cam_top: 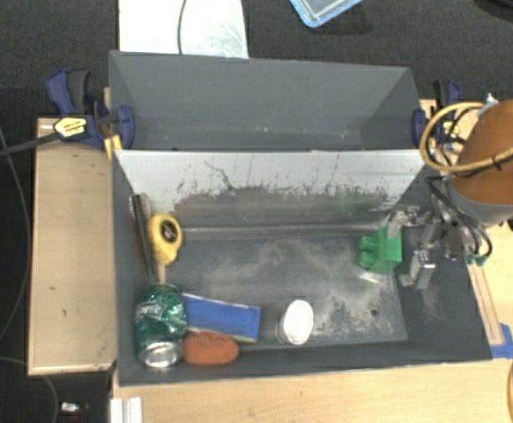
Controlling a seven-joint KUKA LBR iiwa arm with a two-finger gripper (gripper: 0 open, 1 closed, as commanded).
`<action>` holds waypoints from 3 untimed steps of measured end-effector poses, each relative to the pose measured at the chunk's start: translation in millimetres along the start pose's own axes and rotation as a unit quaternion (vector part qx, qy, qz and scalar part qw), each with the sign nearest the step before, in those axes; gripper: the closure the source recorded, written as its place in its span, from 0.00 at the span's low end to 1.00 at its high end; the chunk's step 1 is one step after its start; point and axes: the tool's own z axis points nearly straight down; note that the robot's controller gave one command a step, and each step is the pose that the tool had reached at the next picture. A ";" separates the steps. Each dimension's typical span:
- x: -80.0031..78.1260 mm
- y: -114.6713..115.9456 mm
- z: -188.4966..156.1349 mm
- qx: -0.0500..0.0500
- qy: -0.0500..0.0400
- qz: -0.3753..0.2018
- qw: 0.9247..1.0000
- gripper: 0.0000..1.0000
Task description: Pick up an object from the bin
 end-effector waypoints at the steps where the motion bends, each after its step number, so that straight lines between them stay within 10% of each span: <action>1: 22.5 25.0 31.6 0.000 -0.001 -0.037 0.999 0.00; 2: 42.6 48.7 43.3 0.001 -0.003 -0.013 1.000 0.00; 3: 8.6 116.5 51.9 0.000 -0.002 -0.053 0.999 0.00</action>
Offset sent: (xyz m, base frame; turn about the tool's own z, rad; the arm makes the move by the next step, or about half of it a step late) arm -0.0451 0.0516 -0.0440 -0.0251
